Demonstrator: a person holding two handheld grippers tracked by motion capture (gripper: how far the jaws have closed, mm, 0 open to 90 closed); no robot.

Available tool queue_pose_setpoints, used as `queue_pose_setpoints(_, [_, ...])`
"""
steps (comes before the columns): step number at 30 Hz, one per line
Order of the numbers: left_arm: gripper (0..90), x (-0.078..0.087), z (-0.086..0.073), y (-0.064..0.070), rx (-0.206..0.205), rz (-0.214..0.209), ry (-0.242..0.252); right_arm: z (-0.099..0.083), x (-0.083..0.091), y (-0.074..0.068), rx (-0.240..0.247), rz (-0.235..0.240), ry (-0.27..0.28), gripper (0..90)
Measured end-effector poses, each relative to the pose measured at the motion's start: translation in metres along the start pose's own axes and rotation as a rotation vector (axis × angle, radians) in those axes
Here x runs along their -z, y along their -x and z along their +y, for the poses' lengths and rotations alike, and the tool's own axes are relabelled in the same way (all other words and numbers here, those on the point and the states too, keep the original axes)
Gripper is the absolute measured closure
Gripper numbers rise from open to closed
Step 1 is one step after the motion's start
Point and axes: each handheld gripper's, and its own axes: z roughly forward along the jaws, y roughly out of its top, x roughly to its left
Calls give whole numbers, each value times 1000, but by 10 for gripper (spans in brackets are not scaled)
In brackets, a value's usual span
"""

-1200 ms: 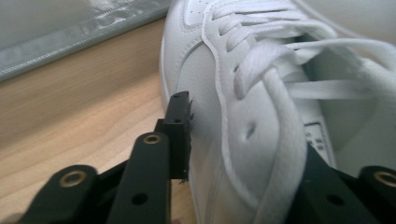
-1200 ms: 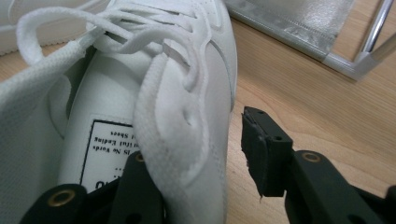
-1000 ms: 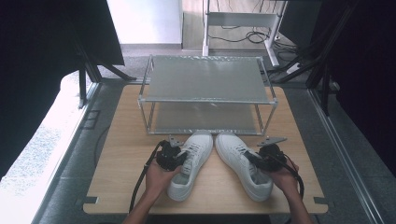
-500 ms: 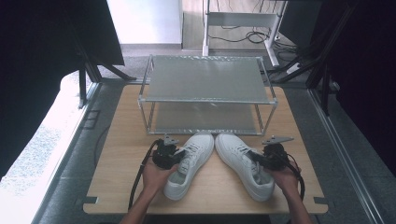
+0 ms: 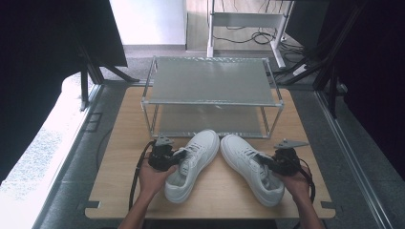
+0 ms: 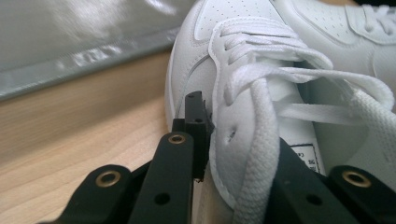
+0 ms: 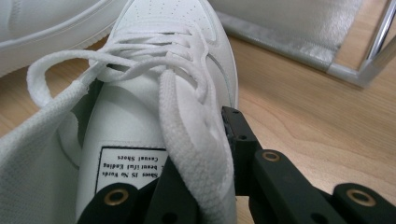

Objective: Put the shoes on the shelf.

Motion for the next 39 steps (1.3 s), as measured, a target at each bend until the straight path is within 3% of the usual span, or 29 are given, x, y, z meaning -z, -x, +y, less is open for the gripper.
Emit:
queue_pose_setpoints(3, [830,10,1,-4,12,-5,25,0,8,-2,-11,31,48,850])
queue_pose_setpoints(8, [828,21,2,-9,37,-23,52,1,20,-4,-5,52,96,850])
queue_pose_setpoints(14, [827,31,4,-10,40,-22,84,2,31,-5,-11,63,147,850])
queue_pose_setpoints(23, [828,52,7,-16,90,-101,163,1,49,-1,-63,127,246,852])
queue_pose_setpoints(29, [828,64,9,-15,106,-111,220,1,57,0,-73,150,295,853])
queue_pose_setpoints(34, [827,68,9,-16,123,-138,238,2,60,1,-90,177,325,855])
queue_pose_setpoints(39, [825,70,8,-18,133,-140,263,2,62,1,-97,188,348,856])
